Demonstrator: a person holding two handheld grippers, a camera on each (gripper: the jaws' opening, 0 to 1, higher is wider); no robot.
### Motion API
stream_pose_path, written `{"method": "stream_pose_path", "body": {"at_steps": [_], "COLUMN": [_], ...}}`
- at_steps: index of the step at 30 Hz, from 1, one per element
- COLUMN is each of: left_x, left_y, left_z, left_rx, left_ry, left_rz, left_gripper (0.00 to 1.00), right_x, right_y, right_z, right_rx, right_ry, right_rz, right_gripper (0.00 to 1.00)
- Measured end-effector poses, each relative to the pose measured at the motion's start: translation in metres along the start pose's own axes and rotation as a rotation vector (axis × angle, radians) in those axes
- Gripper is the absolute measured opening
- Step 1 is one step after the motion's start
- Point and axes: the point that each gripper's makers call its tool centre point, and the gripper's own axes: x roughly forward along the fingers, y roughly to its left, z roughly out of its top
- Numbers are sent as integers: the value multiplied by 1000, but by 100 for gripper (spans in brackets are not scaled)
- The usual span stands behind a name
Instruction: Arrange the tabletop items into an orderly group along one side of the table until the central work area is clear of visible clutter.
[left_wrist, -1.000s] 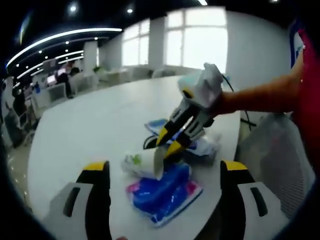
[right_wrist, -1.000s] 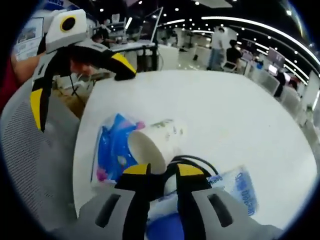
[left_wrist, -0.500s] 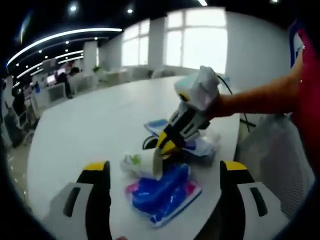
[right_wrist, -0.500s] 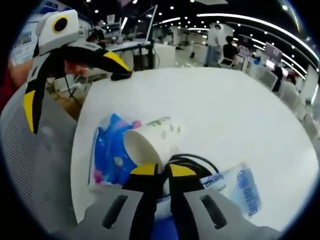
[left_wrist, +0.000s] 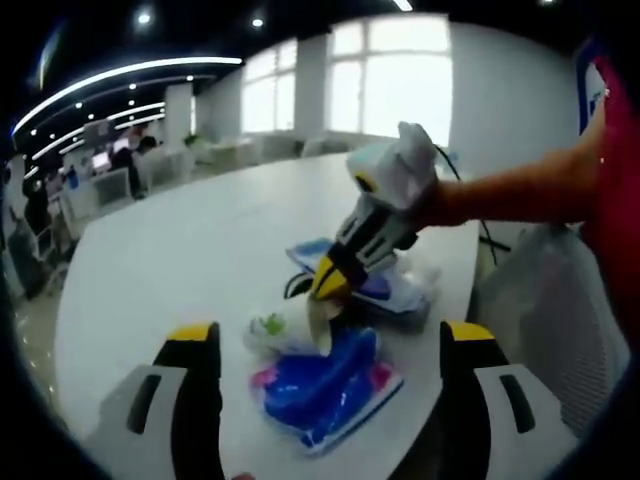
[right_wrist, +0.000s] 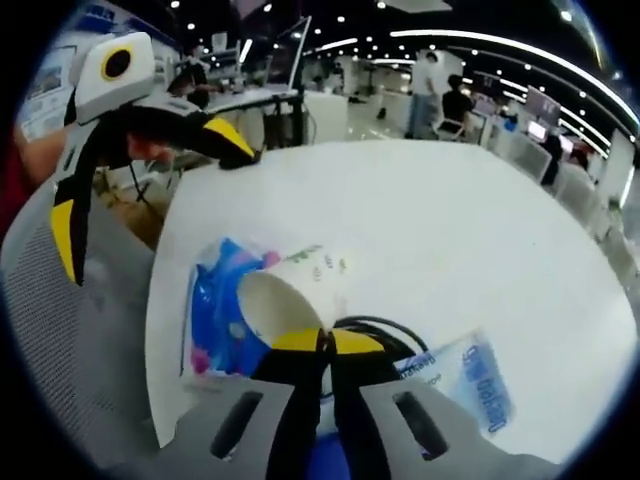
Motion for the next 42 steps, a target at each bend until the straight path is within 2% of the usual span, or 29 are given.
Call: {"method": "stream_pose_path", "body": {"at_steps": [9, 16, 25, 28, 35, 42], "left_x": [0, 1, 1, 1, 3, 5], "left_y": [-1, -4, -6, -7, -10, -18], "left_z": [2, 5, 10, 13, 22, 36], "left_rx": [37, 86, 146, 181, 298, 390], "left_ry": [9, 12, 1, -4, -9, -61], "left_rz": [-6, -12, -18, -25, -39, -77], "left_gripper": [87, 86, 85, 83, 76, 63], "right_x": [-14, -26, -50, -59, -70, -74], "right_y": [-2, 0, 6, 12, 28, 35], "right_z": [8, 18, 35, 43, 54, 62], "right_rx": [87, 190, 377, 442, 474, 476], "right_ry": [15, 12, 30, 28, 42, 45], "right_rz": [10, 33, 64, 97, 148, 170], "right_gripper": [2, 2, 2, 2, 2, 2]}}
